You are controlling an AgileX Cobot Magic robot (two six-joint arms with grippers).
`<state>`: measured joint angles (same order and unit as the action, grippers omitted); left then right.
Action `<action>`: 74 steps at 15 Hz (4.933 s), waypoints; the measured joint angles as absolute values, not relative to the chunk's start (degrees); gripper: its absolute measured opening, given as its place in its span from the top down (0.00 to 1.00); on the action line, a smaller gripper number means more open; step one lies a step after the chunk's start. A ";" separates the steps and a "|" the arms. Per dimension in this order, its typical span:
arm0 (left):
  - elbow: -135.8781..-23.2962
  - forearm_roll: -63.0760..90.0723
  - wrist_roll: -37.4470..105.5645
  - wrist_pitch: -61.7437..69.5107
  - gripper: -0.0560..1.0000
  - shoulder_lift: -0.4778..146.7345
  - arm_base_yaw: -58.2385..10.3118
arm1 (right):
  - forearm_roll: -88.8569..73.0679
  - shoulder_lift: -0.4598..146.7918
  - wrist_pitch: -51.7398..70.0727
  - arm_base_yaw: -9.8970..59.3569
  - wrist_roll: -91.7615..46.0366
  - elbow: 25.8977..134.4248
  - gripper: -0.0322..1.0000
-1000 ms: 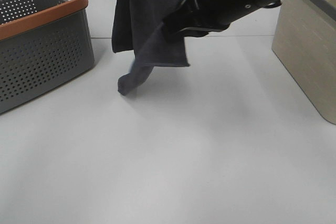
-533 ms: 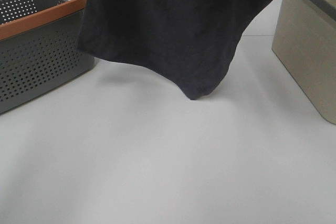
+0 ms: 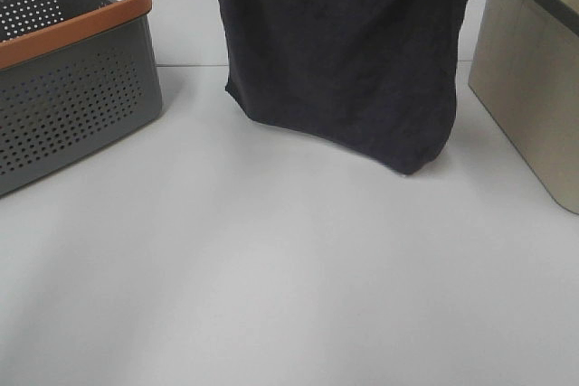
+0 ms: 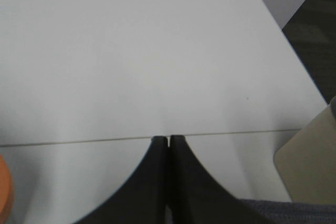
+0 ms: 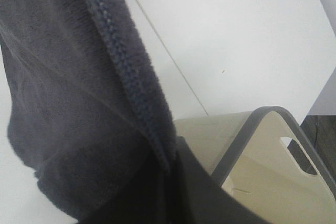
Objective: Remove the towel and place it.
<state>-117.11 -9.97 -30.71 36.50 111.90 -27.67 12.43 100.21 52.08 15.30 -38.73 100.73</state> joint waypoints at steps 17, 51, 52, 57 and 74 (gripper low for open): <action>-101.41 -12.38 -31.68 -4.93 0.95 118.89 -19.31 | 14.90 108.58 7.16 10.03 -64.00 89.73 0.95; -41.60 -14.38 -27.62 -2.06 0.19 100.10 -21.94 | 0.00 97.40 5.21 20.51 -61.76 39.65 0.37; -42.91 -13.81 -27.62 0.92 0.18 99.64 -21.94 | 0.00 95.51 7.33 20.51 -61.59 39.65 0.37; -54.03 -13.18 -23.38 14.61 0.18 93.33 -21.94 | -3.78 82.79 10.60 20.51 -55.06 39.65 0.37; -103.08 -13.24 -9.80 63.25 0.21 92.30 -15.58 | 5.39 100.15 67.95 20.40 1.38 103.02 0.37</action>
<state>-103.08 -13.24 -9.80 63.25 92.30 -15.58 5.39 100.15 67.95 20.40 1.38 103.02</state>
